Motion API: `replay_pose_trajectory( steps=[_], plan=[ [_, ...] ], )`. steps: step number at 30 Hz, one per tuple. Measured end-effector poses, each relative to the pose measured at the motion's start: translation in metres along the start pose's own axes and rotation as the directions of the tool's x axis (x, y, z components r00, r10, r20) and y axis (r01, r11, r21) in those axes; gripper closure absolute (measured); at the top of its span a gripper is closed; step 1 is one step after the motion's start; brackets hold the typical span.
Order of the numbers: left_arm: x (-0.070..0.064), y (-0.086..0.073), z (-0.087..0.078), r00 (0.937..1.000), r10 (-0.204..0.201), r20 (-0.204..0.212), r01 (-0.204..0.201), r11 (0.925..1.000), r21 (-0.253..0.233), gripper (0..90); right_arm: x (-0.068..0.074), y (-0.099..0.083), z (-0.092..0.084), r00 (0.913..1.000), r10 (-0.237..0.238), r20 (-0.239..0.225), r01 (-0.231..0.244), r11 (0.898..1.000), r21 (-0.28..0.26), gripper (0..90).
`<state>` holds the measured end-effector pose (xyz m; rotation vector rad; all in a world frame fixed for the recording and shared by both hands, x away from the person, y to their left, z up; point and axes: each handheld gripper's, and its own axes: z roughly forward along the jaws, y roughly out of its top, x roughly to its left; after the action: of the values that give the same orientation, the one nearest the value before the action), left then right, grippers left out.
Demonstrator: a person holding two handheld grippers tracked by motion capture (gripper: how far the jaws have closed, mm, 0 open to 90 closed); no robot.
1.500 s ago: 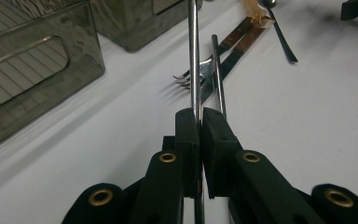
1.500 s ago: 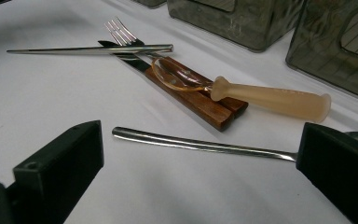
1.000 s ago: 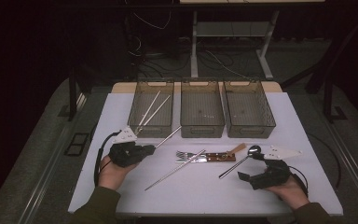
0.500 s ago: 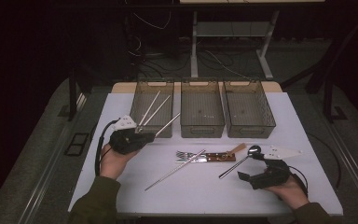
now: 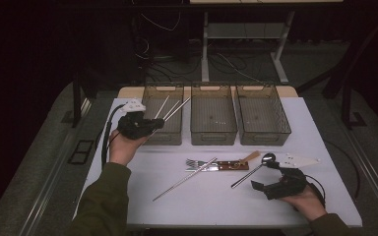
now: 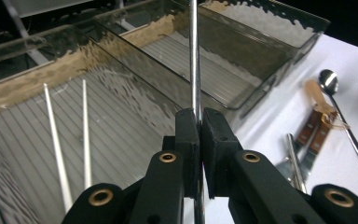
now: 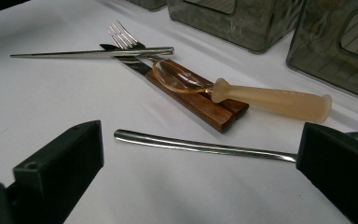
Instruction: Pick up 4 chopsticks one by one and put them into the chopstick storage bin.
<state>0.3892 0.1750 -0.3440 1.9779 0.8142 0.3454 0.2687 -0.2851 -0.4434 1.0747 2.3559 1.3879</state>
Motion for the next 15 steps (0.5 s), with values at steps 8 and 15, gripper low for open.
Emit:
replay_pose_trajectory(
  steps=[8, 15],
  plan=[
    [0.026, 0.011, 0.013, 0.9980, -0.049, -0.039, 0.049, 0.9987, -0.017, 85.2, -0.001, 0.000, 0.000, 1.0000, 0.005, -0.003, -0.005, 1.000, -0.002, 1.0],
    [0.045, 0.024, 0.030, 0.9933, -0.079, -0.085, 0.078, 0.9969, -0.013, 85.2, 0.000, 0.000, -0.001, 1.0000, 0.005, -0.006, -0.005, 1.000, -0.005, 1.0]
  ],
)
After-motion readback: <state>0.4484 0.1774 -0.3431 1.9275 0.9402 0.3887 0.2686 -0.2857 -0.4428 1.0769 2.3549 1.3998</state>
